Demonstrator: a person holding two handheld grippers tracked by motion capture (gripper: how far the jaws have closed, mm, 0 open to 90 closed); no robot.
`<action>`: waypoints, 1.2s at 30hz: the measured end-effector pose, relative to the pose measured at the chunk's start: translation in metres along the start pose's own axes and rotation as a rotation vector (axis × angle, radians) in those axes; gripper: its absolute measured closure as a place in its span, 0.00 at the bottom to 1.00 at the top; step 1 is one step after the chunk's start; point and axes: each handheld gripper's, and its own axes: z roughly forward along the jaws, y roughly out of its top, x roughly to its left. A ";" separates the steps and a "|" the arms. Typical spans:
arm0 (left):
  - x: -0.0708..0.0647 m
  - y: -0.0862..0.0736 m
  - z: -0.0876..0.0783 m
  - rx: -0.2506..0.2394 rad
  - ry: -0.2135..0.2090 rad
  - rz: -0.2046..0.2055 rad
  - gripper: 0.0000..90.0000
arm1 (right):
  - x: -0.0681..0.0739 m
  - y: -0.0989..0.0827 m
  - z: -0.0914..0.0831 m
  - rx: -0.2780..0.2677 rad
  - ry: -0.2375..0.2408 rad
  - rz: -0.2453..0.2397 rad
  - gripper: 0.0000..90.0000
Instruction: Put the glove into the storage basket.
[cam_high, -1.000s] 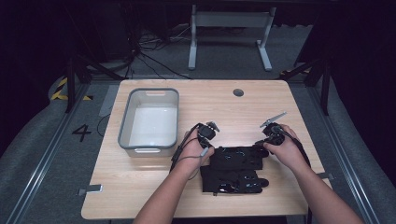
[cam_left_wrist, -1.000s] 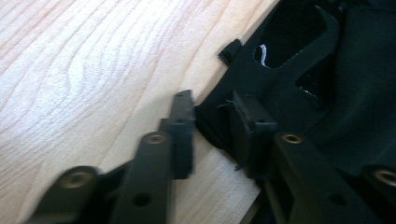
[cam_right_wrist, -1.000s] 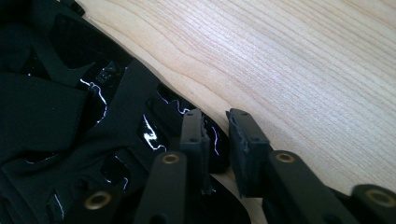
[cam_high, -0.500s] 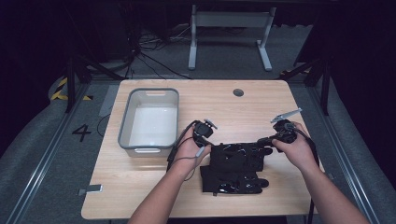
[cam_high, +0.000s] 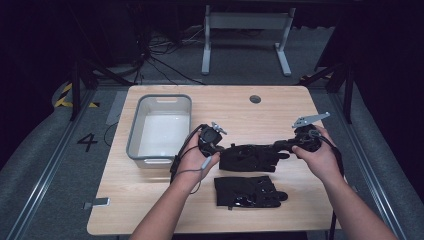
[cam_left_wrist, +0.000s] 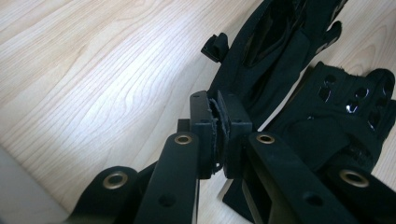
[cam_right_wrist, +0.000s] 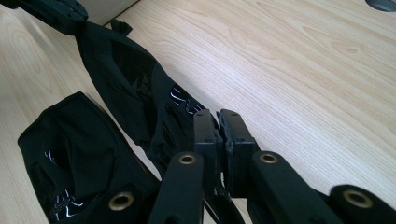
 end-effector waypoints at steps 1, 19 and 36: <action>0.000 -0.002 -0.002 0.001 0.001 0.003 0.96 | 0.001 0.000 0.001 -0.001 0.001 -0.007 0.96; -0.018 -0.024 -0.016 0.012 -0.019 0.045 0.95 | 0.016 -0.010 0.010 0.001 0.023 -0.066 0.96; -0.045 -0.057 -0.017 0.106 -0.131 0.066 0.94 | 0.060 -0.055 -0.011 0.064 0.119 -0.070 0.95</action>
